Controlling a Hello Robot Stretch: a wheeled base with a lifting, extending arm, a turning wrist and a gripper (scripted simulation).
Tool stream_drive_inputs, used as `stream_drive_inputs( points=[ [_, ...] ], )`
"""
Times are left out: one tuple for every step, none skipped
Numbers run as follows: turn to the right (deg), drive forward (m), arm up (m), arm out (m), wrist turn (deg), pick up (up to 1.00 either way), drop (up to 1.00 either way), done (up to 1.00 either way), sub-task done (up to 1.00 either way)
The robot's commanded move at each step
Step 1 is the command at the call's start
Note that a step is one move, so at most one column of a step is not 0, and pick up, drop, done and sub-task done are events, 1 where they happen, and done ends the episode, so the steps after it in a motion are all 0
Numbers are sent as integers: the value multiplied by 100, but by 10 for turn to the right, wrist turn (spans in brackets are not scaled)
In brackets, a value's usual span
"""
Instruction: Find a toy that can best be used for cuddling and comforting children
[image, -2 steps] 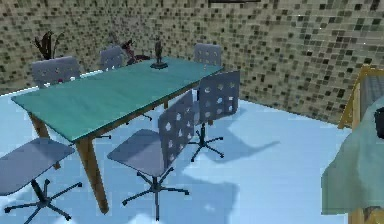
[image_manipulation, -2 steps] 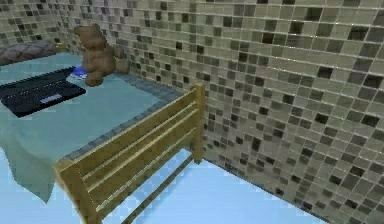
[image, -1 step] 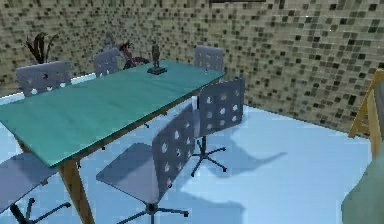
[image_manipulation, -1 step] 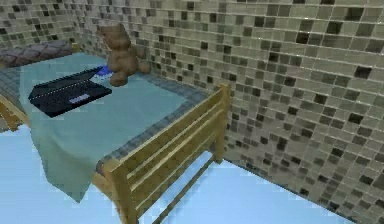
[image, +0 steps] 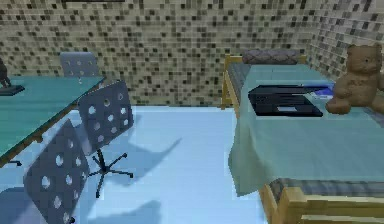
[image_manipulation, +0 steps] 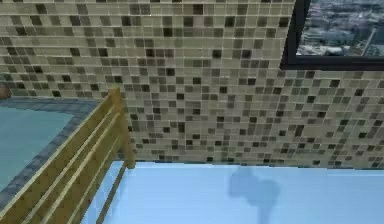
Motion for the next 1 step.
stream_drive_inputs(
  points=[
    [0, 35, 0, 0, 0, 0, 0, 0, 0]
  ],
)
